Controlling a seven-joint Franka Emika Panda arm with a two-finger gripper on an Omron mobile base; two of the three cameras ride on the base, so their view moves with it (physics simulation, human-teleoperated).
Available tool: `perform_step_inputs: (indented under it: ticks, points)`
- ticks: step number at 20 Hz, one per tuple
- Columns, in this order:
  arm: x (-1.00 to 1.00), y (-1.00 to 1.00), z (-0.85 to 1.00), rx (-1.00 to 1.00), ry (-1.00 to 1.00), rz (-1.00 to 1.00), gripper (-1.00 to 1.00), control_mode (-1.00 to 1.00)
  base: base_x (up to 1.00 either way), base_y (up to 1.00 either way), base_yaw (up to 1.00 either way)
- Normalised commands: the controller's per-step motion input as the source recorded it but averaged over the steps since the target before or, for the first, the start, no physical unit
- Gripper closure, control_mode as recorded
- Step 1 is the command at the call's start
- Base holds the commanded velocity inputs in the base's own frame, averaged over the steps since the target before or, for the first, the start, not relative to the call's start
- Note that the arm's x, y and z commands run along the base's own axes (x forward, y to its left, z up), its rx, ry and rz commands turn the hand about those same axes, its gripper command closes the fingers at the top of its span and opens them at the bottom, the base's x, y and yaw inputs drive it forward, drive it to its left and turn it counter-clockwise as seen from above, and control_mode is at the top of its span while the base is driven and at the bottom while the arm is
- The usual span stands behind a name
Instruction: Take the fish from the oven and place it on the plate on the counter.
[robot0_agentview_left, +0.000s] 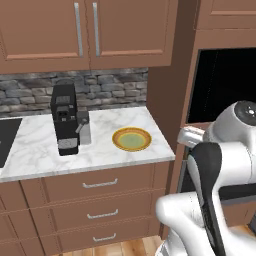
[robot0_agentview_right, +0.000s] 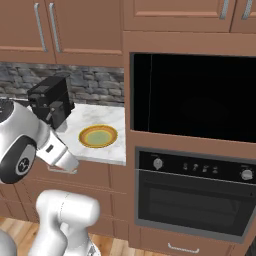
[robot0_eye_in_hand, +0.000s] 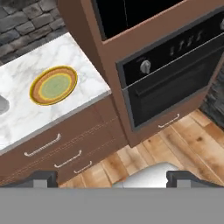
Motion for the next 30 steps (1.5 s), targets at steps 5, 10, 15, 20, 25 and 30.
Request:
perform_step_inputs:
  ticks: [5,10,15,20,25,30]
  points:
    - [-0.36,-0.73,-0.18,0.29,-0.32,-0.16,-1.0,-1.0,0.0,0.0,0.0]
    - [-0.06,-0.82,-0.38,0.2,-0.24,-0.09,-1.0,-1.0,0.0,0.0,0.0]
    - [0.0,-0.57,-0.81,0.0,-0.37,-0.14,-1.0,-1.0,0.0,0.0,0.0]
    - [0.07,-0.47,-0.84,0.0,-0.4,-0.11,-1.0,-1.0,0.0,0.0,0.0]
    - [0.28,-0.63,-0.72,0.1,-0.17,0.03,-1.0,-1.0,0.0,0.0,0.0]
    - [0.17,-0.7,-0.57,0.25,-0.03,0.12,-1.0,-1.0,0.0,0.0,0.0]
